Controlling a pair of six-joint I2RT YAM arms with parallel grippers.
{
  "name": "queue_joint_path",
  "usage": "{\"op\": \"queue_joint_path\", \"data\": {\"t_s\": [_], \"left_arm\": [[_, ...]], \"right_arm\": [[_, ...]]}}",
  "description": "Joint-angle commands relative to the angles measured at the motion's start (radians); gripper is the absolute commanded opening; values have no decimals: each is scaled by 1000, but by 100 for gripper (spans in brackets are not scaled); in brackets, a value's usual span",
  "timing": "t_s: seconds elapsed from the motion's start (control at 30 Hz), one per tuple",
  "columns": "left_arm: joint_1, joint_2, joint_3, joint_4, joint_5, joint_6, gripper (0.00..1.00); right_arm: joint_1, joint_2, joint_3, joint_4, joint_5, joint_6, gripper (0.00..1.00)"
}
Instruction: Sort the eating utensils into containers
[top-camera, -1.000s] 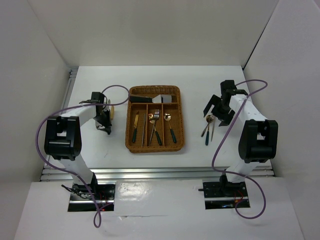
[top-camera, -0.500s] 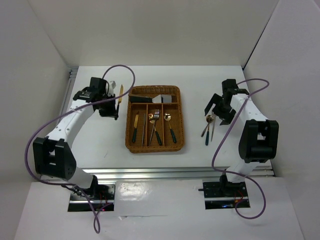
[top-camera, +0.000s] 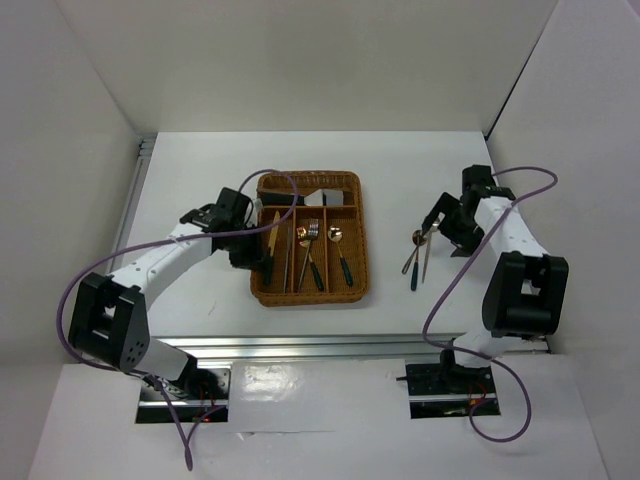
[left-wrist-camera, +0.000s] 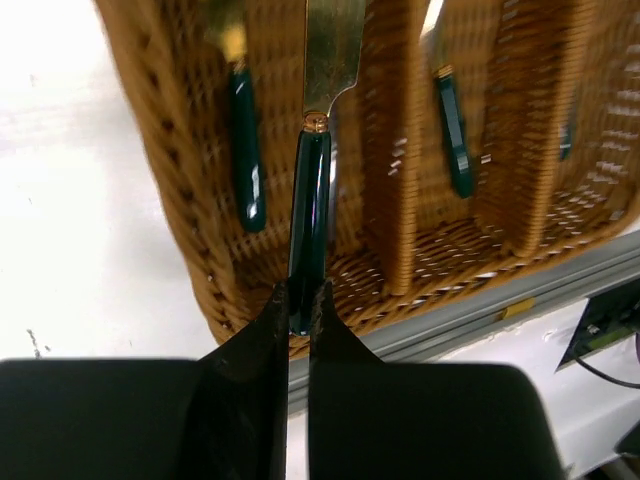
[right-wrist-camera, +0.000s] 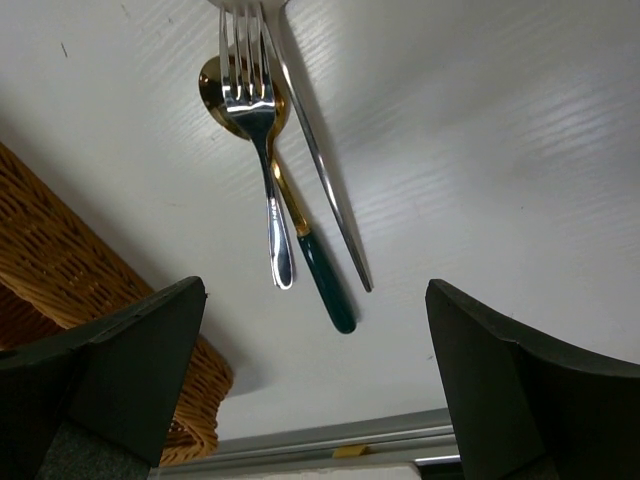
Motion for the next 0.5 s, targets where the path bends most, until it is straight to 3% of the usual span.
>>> {"op": "queue_joint_path", "data": {"t_s": [0.0, 0.2, 0.23, 0.33, 0.37, 0.47], "left_arm": [[-4, -25, -58, 79, 2, -60, 0], [-35, 25, -69, 109, 2, -80, 0], [-47, 25, -69, 109, 11, -80, 10], [-67, 50, -60, 109, -1, -80, 23], [-67, 50, -49, 97, -12, -80, 33], [-67, 39, -39, 74, -26, -80, 42]], "right_arm": [[4, -65, -27, 18, -21, -15, 99], [4, -93, -68, 18, -42, -15, 99], [4, -93, -68, 18, -42, -15, 99], [4, -102, -93, 28, -62, -15, 99], [4, -111, -110, 28, -62, -15, 99], [4, -122, -128, 52, -85, -6, 99]]}}
